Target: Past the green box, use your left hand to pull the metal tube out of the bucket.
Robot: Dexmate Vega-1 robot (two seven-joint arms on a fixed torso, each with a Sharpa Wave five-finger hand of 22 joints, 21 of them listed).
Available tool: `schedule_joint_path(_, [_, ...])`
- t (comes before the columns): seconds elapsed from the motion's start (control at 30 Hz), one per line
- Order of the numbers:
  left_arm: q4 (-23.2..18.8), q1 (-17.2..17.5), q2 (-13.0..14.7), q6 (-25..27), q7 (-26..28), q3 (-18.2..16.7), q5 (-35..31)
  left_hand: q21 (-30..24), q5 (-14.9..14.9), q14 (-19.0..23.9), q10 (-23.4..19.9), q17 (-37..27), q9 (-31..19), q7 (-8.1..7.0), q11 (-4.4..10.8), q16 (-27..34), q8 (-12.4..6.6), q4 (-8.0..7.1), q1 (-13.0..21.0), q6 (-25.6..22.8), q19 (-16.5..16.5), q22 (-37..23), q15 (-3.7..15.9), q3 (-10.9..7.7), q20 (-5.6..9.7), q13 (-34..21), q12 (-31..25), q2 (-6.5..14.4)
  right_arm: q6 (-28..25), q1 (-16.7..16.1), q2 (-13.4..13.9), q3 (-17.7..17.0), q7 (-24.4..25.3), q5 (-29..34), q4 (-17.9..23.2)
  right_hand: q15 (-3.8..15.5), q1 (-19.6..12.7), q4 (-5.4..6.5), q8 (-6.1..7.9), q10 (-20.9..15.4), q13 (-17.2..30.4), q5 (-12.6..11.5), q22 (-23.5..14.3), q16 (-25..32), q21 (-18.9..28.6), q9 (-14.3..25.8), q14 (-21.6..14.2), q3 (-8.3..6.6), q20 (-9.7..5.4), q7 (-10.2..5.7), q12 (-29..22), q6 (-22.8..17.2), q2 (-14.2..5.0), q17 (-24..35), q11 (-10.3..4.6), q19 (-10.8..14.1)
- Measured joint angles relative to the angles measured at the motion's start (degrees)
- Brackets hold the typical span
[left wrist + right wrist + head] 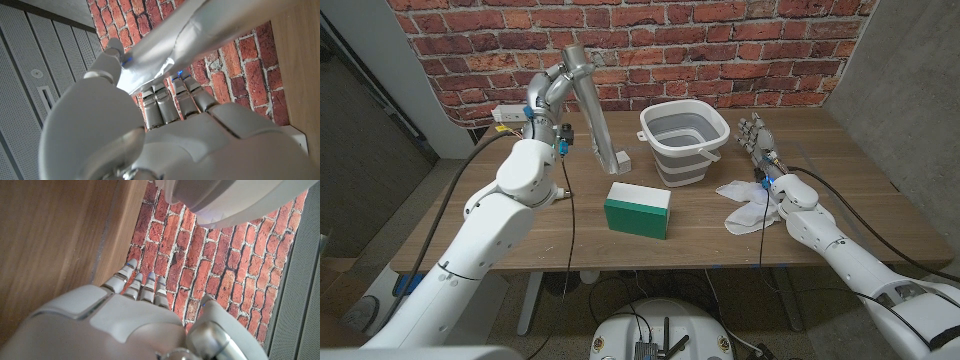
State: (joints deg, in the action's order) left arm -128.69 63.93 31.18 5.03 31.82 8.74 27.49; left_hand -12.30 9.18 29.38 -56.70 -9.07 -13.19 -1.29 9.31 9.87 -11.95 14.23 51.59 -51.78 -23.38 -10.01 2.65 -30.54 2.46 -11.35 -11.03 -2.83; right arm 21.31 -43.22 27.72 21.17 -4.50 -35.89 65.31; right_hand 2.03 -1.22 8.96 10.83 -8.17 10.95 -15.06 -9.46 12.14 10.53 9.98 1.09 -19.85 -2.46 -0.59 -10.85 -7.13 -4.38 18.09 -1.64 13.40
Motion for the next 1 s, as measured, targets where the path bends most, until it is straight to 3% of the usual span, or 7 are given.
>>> schedule_joint_path(0.3, [2.2,0.2,-0.9,-3.0,-0.6,0.6,0.1,0.0,0.1,0.0,0.0,0.0,-0.3,0.10,0.00,0.0,0.01,0.00,0.0,-0.1,0.0,0.0,0.00,0.00,0.00,0.0,0.0,0.0,-0.3,0.8,0.0,0.2,-0.5,-0.1,-0.9,0.00,0.0,0.00,0.00,0.0,0.0,0.0,0.0,0.0,0.0,0.0,0.0,0.00,0.00,0.00,0.0,0.0,0.00,-0.3,0.00,0.0])
schedule_joint_path(0.33, [4.7,-0.3,-1.8,-3.2,-0.6,1.6,0.2,0.0,0.2,0.0,0.0,0.0,-0.3,0.10,0.00,0.0,0.01,0.00,0.0,-0.1,0.0,0.0,0.00,0.00,0.00,0.0,0.0,0.0,-0.6,0.9,0.0,0.2,-1.0,-0.2,-0.9,0.00,0.0,0.00,0.00,0.0,0.0,0.0,0.0,0.0,0.0,0.0,0.0,0.00,0.00,0.00,0.0,0.0,0.00,-0.3,0.00,0.0])
schedule_joint_path(0.73, [9.4,-1.6,-3.7,-9.4,-2.0,3.7,-0.5,-0.2,0.2,0.0,0.2,0.0,-0.3,0.10,0.24,0.0,0.03,0.00,0.0,-0.1,-0.6,-0.3,0.00,0.00,0.00,0.0,0.2,0.0,-0.8,1.8,-0.3,0.4,-1.8,-0.5,-2.6,0.00,0.0,0.00,0.00,-0.3,0.0,0.0,0.0,0.0,0.0,0.0,0.0,0.00,0.00,0.00,0.0,0.0,0.00,-0.3,0.32,0.0])
schedule_joint_path(0.77, [12.4,-2.3,-5.0,-9.9,-2.2,4.8,-0.6,-0.2,0.2,0.0,0.3,0.0,-0.3,0.10,0.24,0.0,0.03,0.00,0.0,-0.1,-0.6,-0.3,0.00,0.00,0.00,0.0,0.2,0.0,-0.9,1.9,-0.3,0.4,-2.1,-0.6,-2.7,0.00,0.0,0.00,0.00,-0.3,0.0,0.0,0.0,0.0,0.0,0.0,0.0,0.00,0.00,0.00,0.0,0.0,0.00,-0.3,0.32,0.0])
schedule_joint_path(1.0, [18.0,-3.4,-7.0,-15.0,-3.9,6.7,-1.0,-0.2,0.2,0.0,0.3,0.0,-0.3,0.09,0.26,0.0,0.00,0.00,0.0,-0.1,-0.6,-0.3,0.00,0.00,0.00,0.0,0.3,0.0,-0.9,2.2,-0.5,0.4,-2.7,-0.8,-3.6,0.00,0.0,0.00,0.00,-0.3,0.0,0.0,0.0,0.0,0.0,0.0,0.0,0.00,0.00,0.00,0.0,0.0,0.00,-0.3,0.32,0.0])
